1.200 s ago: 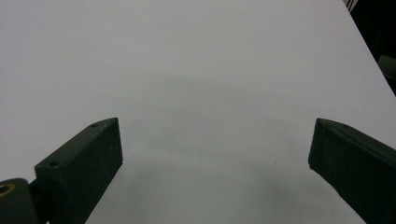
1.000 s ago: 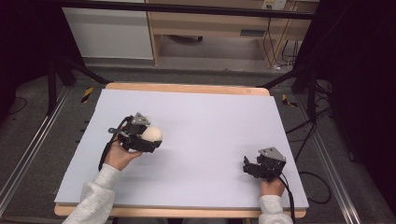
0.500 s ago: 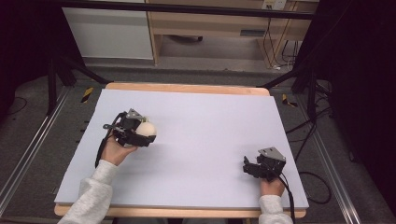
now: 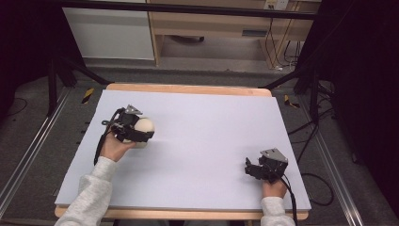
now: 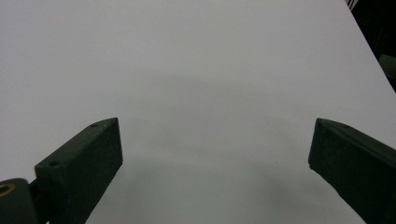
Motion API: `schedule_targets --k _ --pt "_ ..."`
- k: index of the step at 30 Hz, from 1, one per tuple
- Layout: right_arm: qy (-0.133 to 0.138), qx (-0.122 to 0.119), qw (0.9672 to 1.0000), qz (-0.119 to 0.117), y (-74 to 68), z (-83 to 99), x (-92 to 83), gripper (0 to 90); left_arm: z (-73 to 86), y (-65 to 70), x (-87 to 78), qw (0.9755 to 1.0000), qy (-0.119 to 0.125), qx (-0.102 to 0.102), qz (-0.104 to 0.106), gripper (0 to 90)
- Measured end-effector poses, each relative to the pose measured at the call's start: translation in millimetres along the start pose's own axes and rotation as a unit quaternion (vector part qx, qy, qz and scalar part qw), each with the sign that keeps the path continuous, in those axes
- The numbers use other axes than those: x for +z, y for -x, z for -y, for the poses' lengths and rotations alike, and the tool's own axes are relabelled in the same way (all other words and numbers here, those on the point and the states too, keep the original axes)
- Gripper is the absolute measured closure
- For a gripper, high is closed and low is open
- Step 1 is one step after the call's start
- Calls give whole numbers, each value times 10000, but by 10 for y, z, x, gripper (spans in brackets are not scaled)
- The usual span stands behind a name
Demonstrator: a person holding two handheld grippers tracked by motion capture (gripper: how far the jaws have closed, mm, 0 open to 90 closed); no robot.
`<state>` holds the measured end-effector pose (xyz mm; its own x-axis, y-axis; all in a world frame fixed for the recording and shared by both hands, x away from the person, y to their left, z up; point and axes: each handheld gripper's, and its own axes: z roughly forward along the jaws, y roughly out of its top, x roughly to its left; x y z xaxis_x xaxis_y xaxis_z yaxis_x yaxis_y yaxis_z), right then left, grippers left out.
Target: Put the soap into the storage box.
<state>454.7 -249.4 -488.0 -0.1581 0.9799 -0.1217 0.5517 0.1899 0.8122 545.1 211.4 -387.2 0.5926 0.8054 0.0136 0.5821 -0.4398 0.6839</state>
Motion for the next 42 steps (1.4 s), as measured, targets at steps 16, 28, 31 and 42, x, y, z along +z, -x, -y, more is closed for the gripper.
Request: schedule_targets --k 16,28,31,42 --pt "-16 7 10000 -3 1 0 1 33 23 -190 152 9994 -122 -230 -233 243" --pt "-5 3 10000 -8 0 0 -1 33 58 -315 277 9981 -211 -451 -372 243" --pt "1 -16 10000 0 2 1 -1 33 66 -342 282 9980 -221 -470 -369 243" --pt "-14 6 10000 -8 1 0 2 33 114 -426 333 9966 -306 -622 -445 243"
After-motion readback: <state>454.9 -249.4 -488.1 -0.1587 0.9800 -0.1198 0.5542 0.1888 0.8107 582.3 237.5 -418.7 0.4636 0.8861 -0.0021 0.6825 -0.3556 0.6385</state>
